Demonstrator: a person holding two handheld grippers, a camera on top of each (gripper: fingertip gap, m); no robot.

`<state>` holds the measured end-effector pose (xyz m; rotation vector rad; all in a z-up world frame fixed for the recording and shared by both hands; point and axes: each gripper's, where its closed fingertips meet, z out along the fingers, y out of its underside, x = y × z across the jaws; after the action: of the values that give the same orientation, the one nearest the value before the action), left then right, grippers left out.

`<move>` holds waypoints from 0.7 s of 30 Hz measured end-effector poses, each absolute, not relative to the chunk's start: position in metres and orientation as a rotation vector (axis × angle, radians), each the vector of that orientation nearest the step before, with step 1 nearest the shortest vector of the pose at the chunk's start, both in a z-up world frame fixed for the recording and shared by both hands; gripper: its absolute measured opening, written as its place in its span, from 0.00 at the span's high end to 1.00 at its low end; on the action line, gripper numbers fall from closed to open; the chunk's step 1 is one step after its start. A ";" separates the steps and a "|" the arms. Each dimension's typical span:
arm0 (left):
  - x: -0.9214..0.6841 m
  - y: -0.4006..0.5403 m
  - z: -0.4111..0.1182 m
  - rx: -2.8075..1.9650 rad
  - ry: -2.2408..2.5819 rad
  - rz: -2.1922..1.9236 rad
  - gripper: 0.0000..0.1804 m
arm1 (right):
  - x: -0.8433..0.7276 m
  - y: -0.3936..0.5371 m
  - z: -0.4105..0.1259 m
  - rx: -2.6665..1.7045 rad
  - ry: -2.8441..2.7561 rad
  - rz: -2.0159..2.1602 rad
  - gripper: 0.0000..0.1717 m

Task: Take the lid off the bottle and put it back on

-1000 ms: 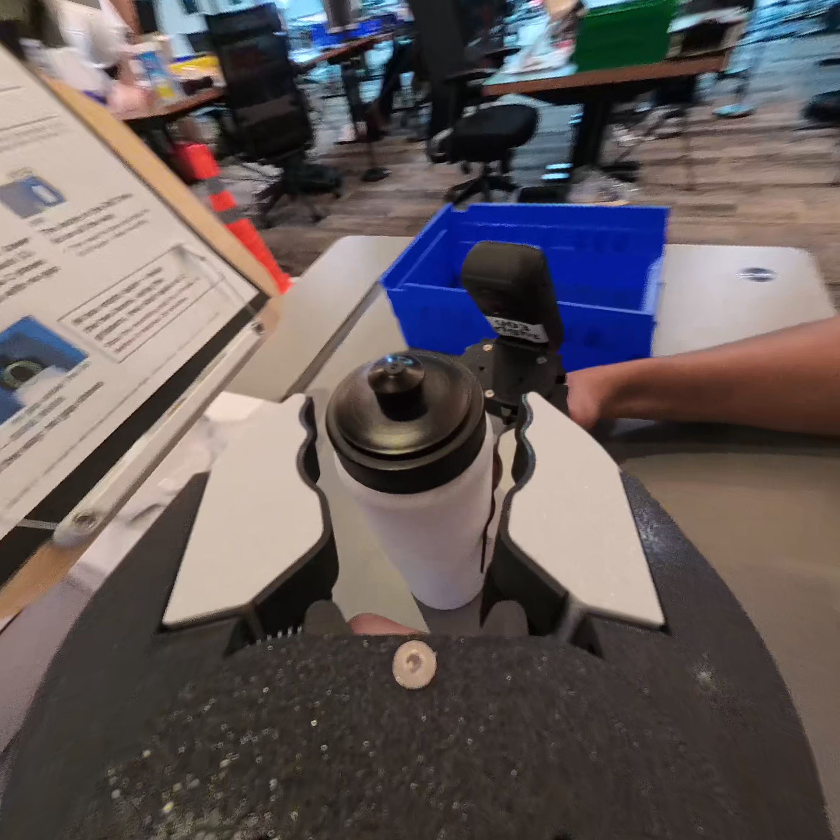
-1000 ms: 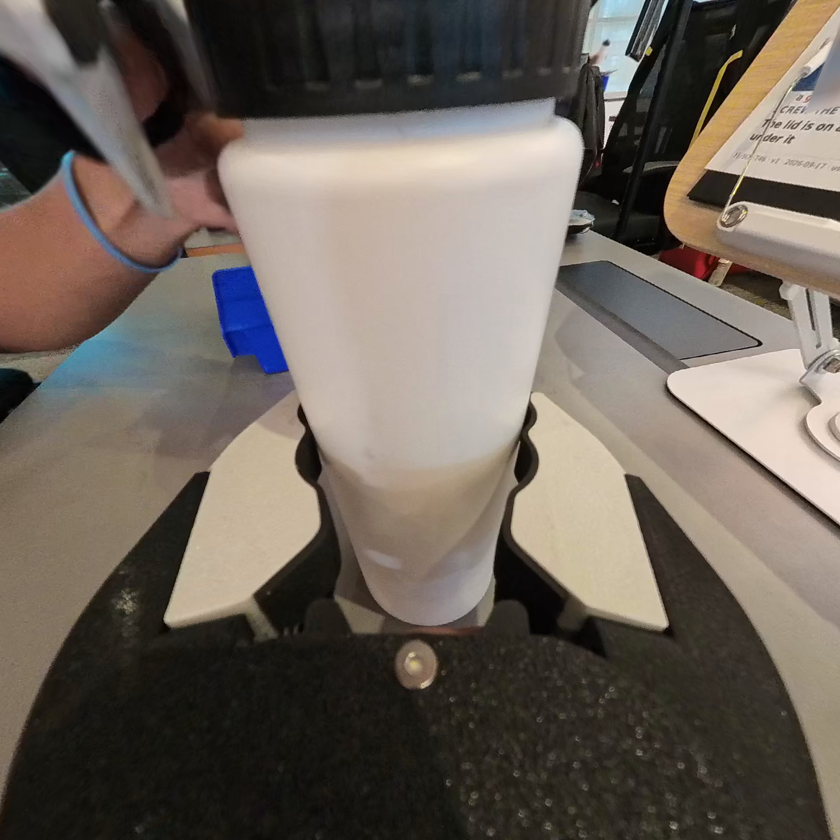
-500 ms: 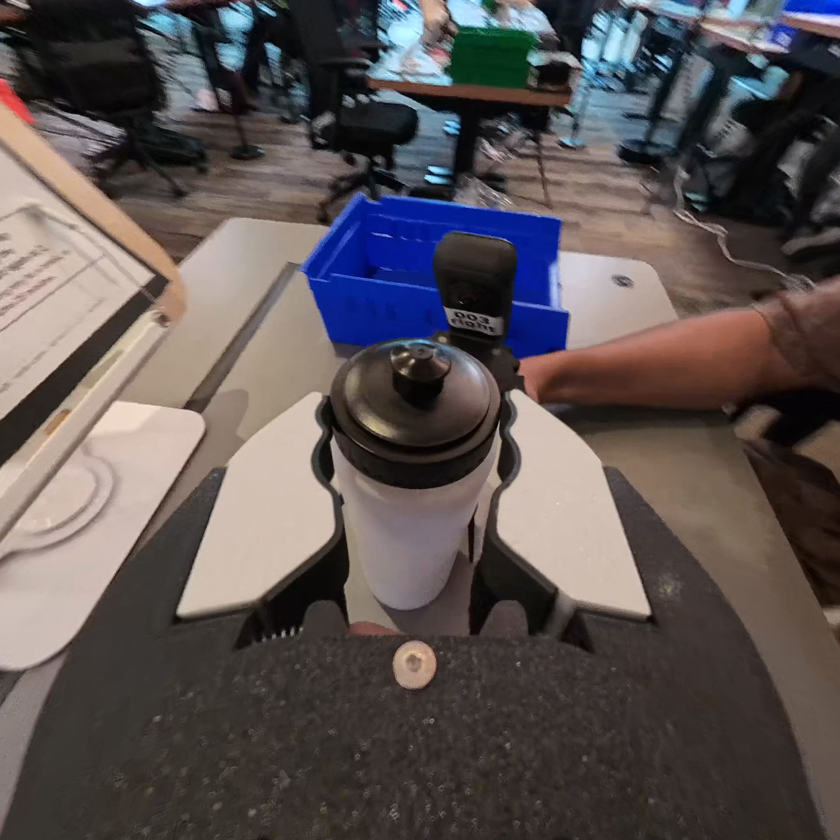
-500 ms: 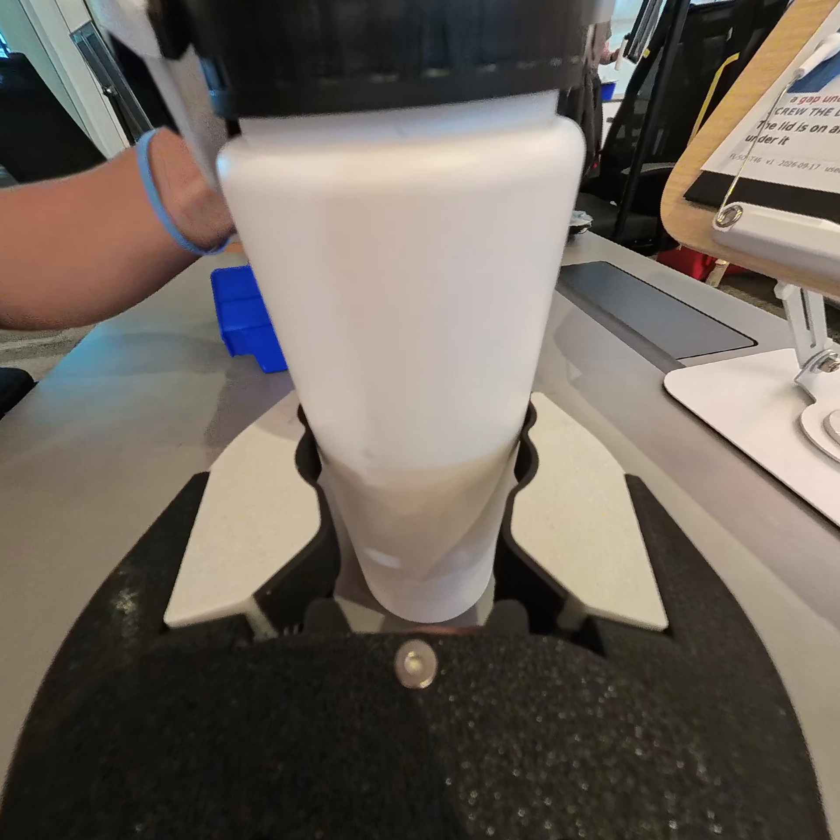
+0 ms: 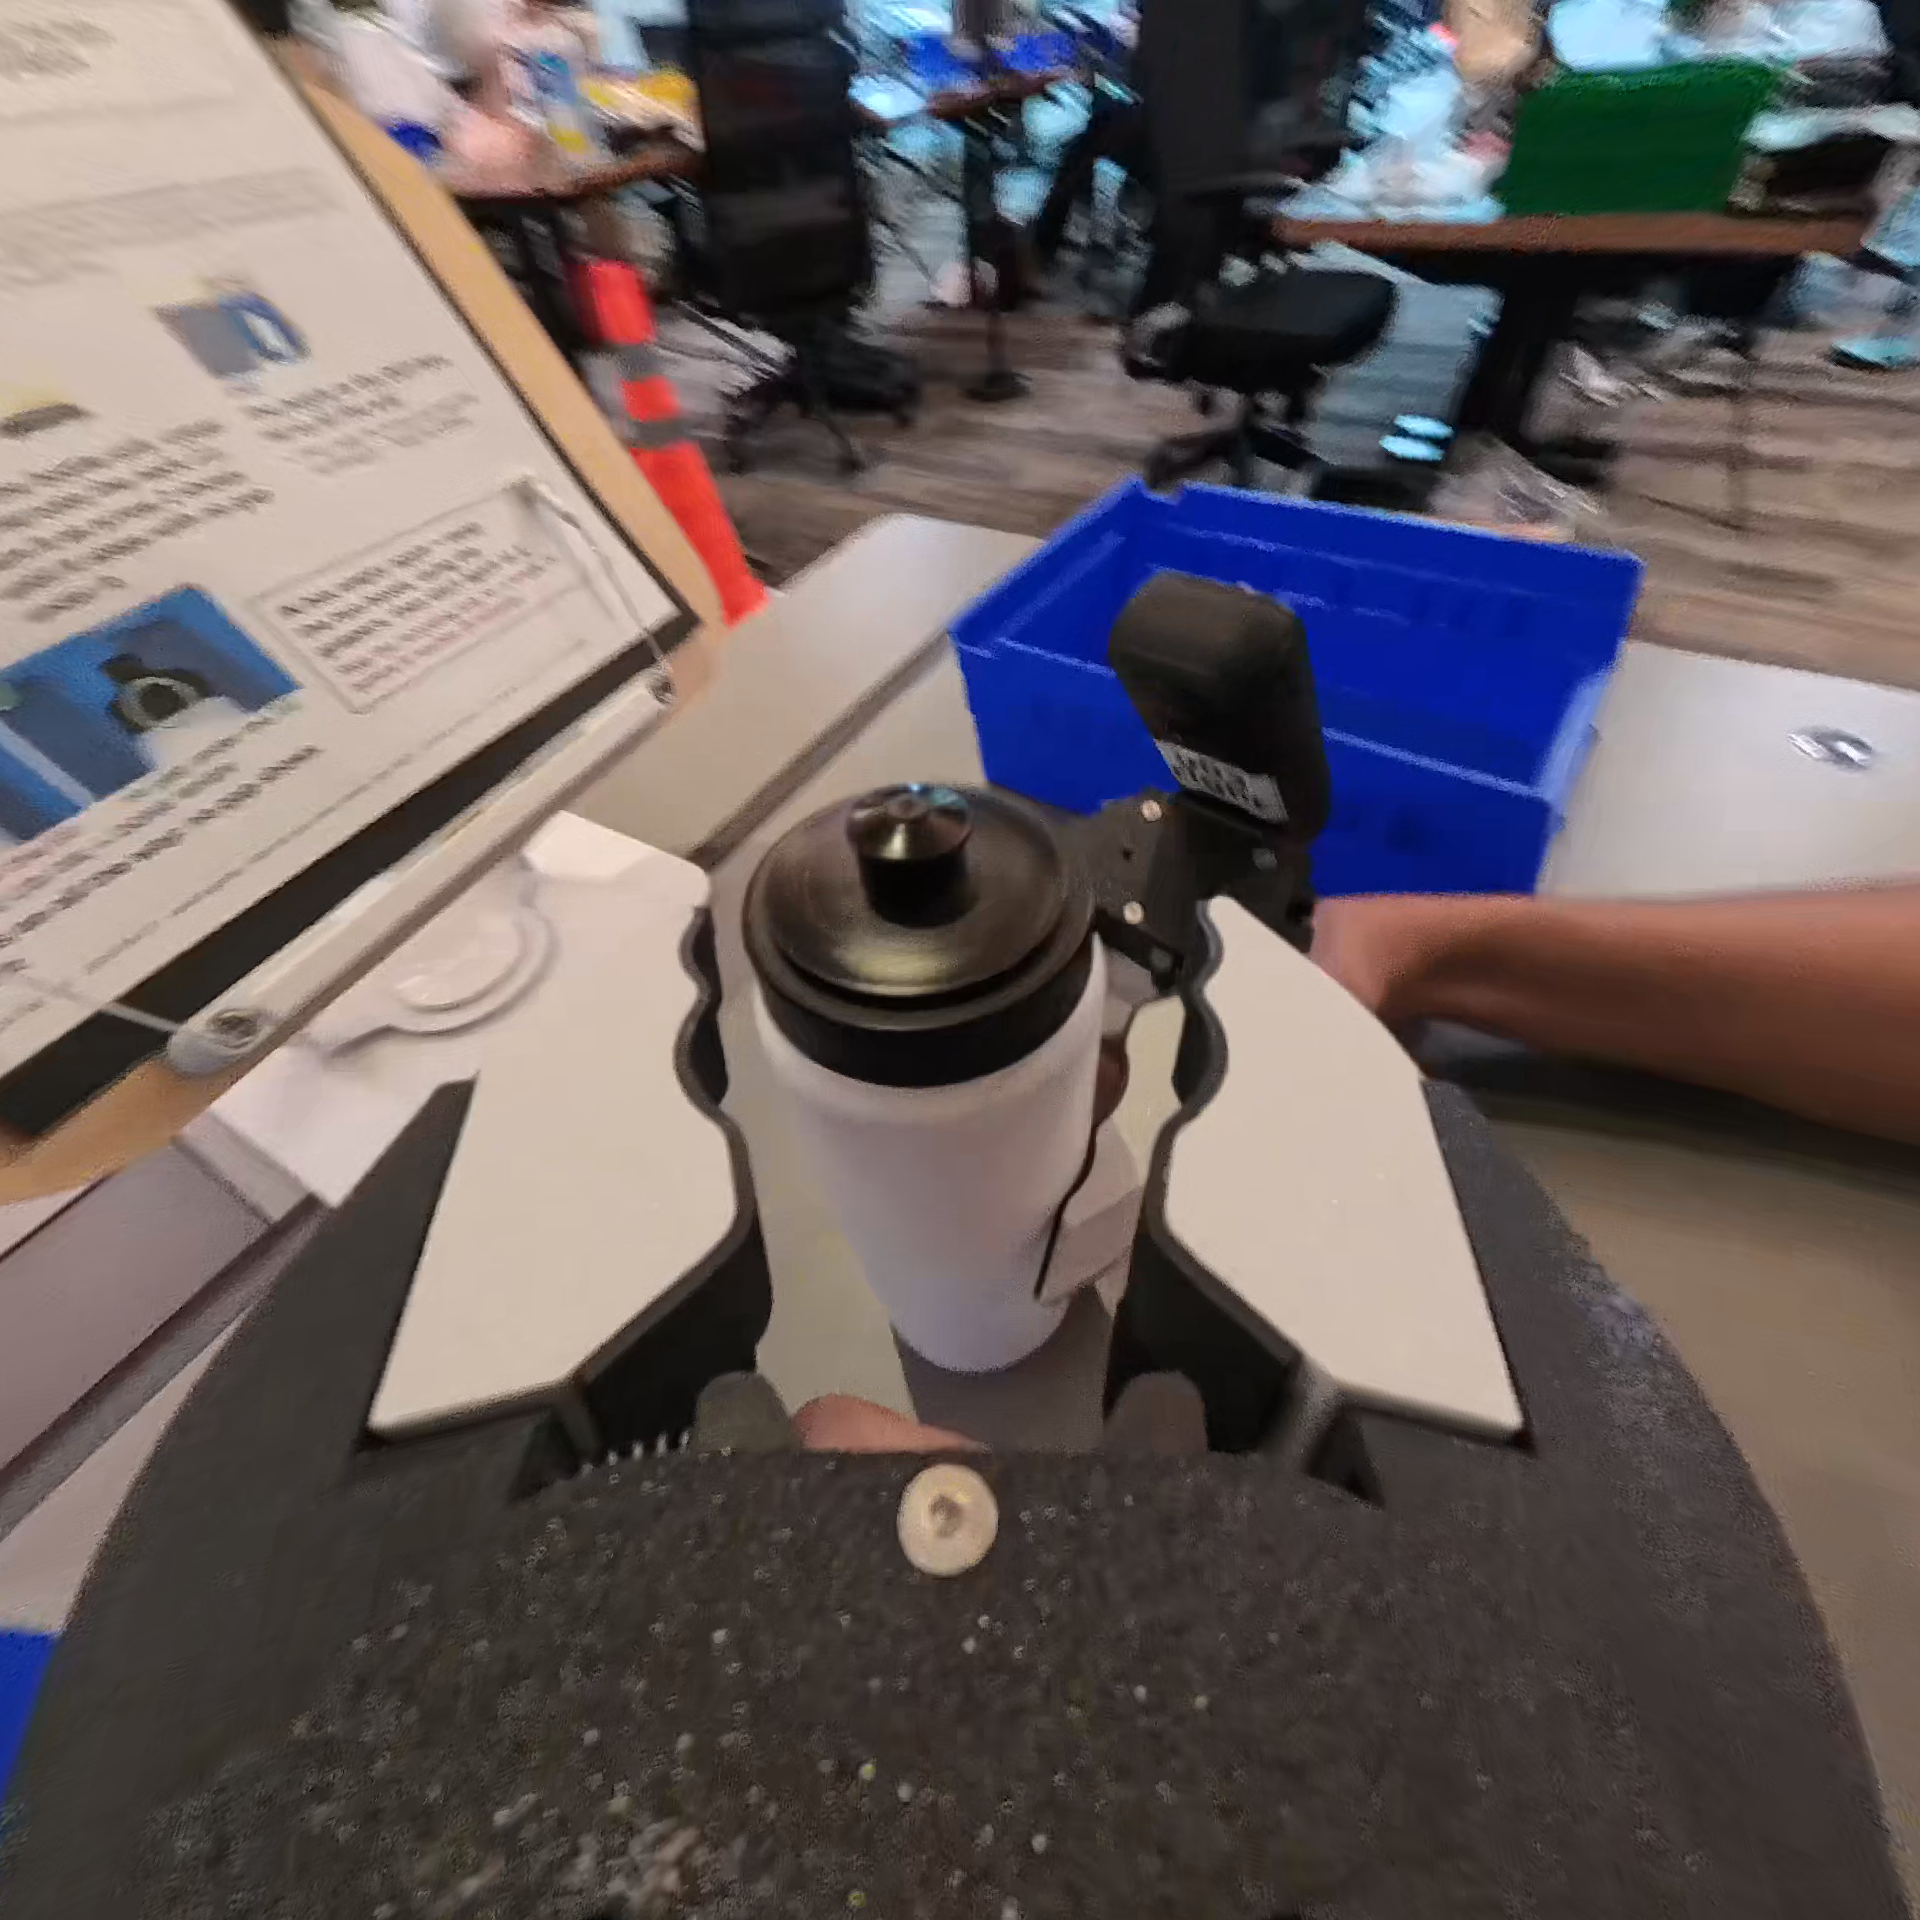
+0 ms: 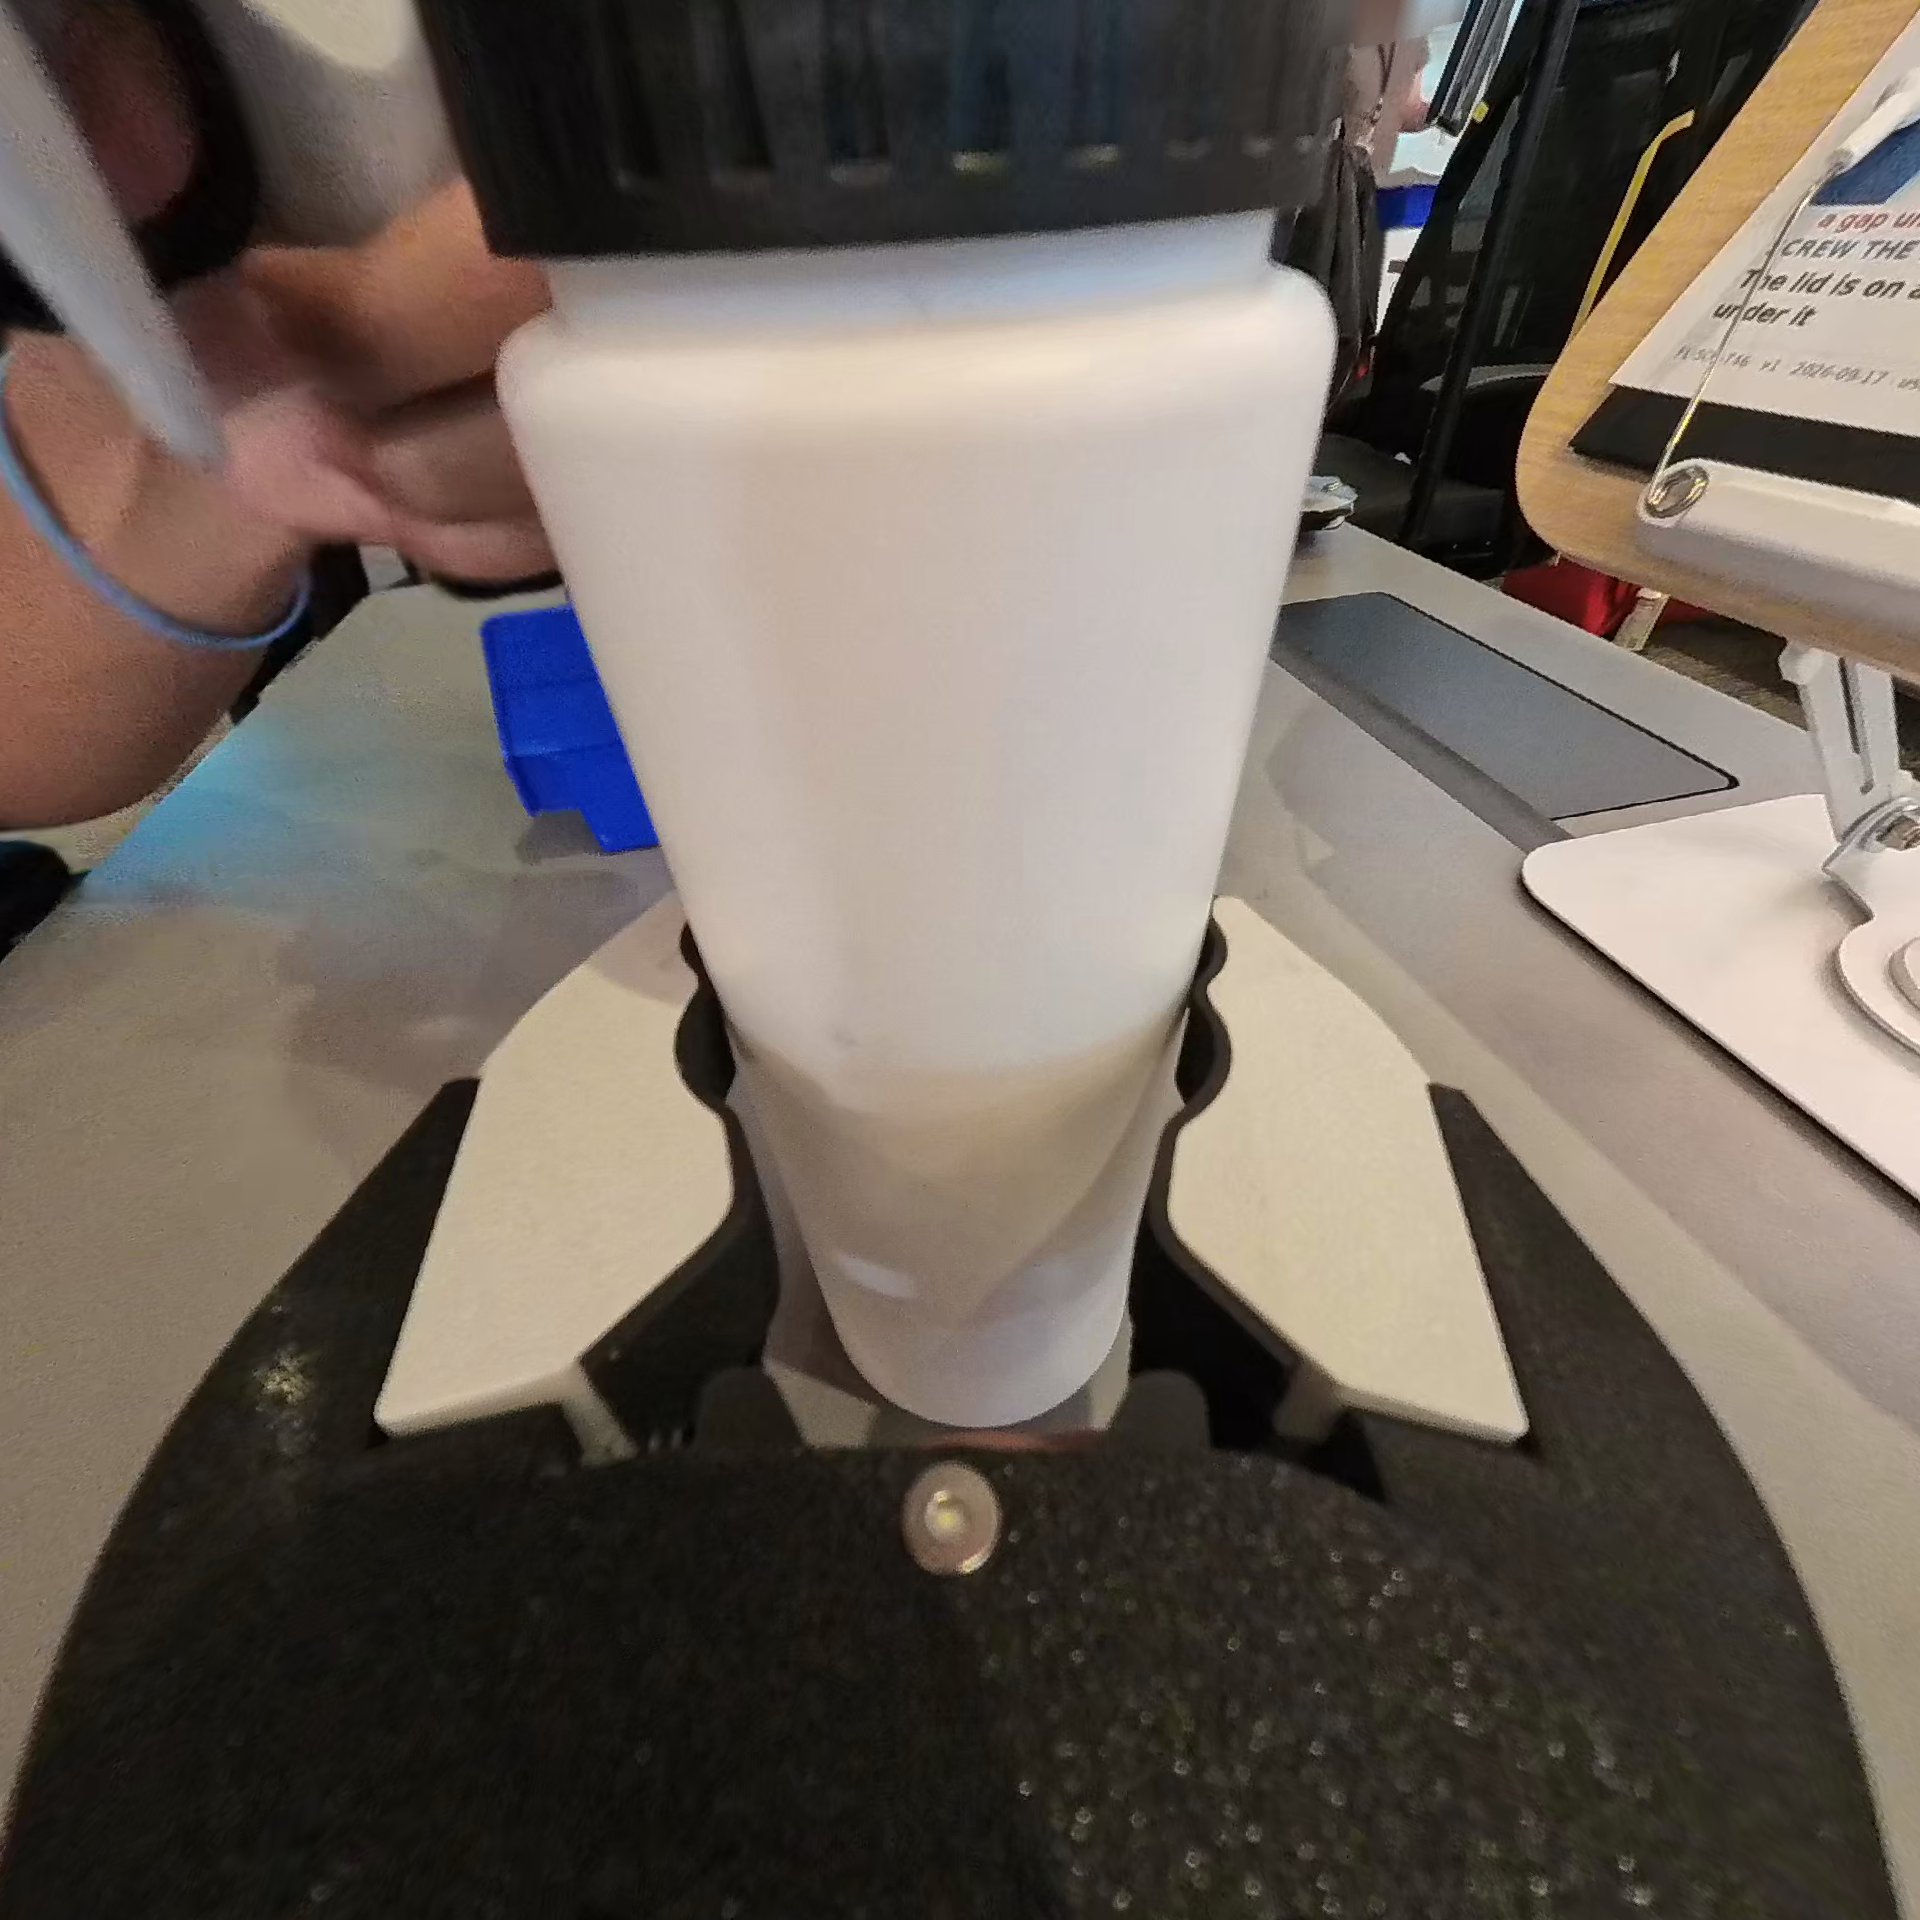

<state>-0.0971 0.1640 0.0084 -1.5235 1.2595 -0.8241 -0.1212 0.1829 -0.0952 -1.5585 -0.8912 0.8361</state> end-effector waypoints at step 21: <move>-0.090 0.174 -0.006 -1.577 0.919 -0.808 0.61 | -0.122 0.183 -0.095 -1.563 -0.889 0.829 0.50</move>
<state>-0.0898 0.1736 -0.0056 -1.5765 0.9195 -0.8082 -0.1219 0.1830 -0.0954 -1.5629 -0.8894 0.8289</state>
